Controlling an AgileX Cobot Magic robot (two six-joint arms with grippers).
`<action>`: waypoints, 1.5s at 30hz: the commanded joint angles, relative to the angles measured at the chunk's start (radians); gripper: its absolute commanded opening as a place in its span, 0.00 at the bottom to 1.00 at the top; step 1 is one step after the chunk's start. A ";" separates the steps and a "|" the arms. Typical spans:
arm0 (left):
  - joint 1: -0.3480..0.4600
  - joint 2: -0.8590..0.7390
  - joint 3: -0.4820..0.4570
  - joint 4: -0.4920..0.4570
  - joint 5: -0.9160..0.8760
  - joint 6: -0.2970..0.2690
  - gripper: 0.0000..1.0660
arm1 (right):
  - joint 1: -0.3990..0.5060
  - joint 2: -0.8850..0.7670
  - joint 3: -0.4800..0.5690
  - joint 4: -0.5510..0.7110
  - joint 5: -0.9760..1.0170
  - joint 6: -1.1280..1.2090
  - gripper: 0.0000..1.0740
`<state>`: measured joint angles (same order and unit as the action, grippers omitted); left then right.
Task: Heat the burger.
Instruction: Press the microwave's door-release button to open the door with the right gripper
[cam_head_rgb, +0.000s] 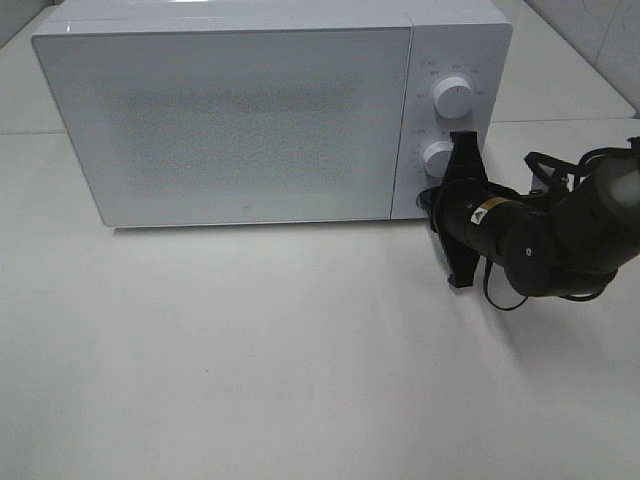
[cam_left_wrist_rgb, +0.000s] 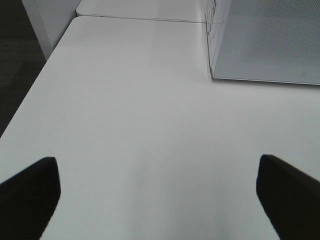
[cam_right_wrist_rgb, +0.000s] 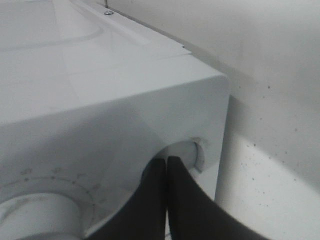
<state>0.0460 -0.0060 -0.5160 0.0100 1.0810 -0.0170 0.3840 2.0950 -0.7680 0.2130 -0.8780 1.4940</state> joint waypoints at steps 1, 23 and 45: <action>0.000 -0.016 0.000 -0.004 -0.012 -0.006 0.94 | -0.010 -0.023 -0.031 0.051 -0.157 -0.055 0.00; 0.000 -0.016 0.000 -0.004 -0.012 -0.006 0.94 | -0.010 0.056 -0.148 0.142 -0.328 -0.179 0.00; 0.000 -0.016 0.000 -0.004 -0.012 -0.006 0.94 | -0.010 -0.042 -0.033 0.036 -0.040 -0.141 0.00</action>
<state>0.0460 -0.0060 -0.5160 0.0100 1.0810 -0.0170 0.3940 2.0990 -0.7960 0.2670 -0.8400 1.3420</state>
